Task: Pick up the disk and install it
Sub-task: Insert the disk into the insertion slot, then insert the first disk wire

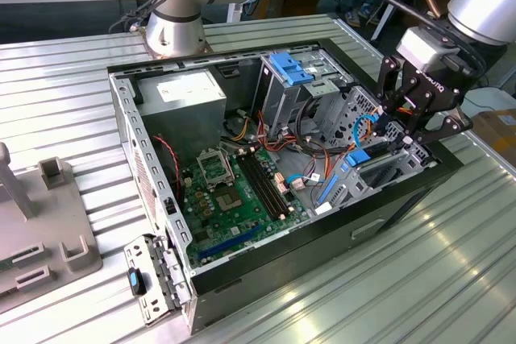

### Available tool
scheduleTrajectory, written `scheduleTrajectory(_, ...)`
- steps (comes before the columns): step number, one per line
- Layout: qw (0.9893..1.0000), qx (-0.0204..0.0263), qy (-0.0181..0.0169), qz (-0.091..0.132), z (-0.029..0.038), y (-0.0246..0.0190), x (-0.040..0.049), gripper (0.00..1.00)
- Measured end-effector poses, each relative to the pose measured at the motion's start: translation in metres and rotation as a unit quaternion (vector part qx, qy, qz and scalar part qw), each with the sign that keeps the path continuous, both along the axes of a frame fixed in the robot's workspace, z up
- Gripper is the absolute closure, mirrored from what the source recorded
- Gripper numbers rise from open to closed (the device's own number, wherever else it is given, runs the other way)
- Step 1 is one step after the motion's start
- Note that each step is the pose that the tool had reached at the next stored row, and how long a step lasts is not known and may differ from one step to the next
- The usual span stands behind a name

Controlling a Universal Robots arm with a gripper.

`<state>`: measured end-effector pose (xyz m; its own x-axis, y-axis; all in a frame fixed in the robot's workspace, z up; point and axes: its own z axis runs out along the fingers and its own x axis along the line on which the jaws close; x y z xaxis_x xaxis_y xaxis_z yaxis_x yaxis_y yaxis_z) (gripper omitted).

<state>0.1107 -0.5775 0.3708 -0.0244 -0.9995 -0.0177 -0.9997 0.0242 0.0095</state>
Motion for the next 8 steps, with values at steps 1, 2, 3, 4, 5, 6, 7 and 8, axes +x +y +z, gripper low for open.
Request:
scheduleTrajectory(1,1.0,0.0012,-0.0018,0.0,-0.0002,0.0001,-0.0005,0.56)
scheduleTrajectory(2,1.0,0.0016,-0.0022,0.0,-0.0001,0.0001,-0.0005,0.56)
scheduleTrajectory(3,1.0,0.0017,-0.0023,0.0,-0.0001,0.0001,-0.0005,0.56)
scheduleTrajectory(4,1.0,0.002,-0.0029,0.0,-0.0002,0.0,-0.0006,0.56)
scheduleTrajectory(5,1.0,0.0023,-0.0036,0.0,-0.0002,0.0001,-0.0006,0.56)
scheduleTrajectory(6,1.0,0.0024,-0.0037,0.0,-0.0002,0.0,-0.0006,0.56)
scheduleTrajectory(7,1.0,0.0024,-0.0037,0.0,-0.0002,0.0001,-0.0006,0.56)
scheduleTrajectory(8,1.0,0.0024,-0.0038,0.0,-0.0002,0.0001,-0.0006,0.56)
